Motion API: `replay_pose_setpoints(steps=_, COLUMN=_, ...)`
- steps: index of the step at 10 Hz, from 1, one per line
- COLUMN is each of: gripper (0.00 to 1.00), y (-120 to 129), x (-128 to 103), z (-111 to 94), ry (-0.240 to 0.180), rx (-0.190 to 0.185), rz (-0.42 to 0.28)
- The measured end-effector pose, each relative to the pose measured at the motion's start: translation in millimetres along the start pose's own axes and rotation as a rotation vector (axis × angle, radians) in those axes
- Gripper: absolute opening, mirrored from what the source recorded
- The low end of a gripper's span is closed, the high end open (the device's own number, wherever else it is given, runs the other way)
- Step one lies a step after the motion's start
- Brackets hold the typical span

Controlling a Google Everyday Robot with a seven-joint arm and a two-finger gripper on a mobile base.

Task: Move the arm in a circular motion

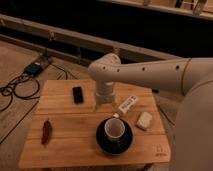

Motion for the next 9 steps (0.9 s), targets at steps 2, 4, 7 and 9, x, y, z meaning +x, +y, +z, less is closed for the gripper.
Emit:
replay_pose_setpoints(steps=2, gripper=0.65, y=-42, x=-27, z=-2, ry=-0.007, rx=0.022, rz=0.057)
replay_pose_setpoints(steps=4, gripper=0.65, y=-64, x=-58, z=1, ry=-0.014, rx=0.035, rz=0.079)
replay_pose_setpoints(steps=7, gripper=0.65, y=-61, x=-117, z=7, ry=-0.029, rx=0.050, rz=0.073)
replay_pose_setpoints(steps=9, gripper=0.65, y=-34, x=-158, z=13, ry=-0.048, rx=0.057, rz=0.046)
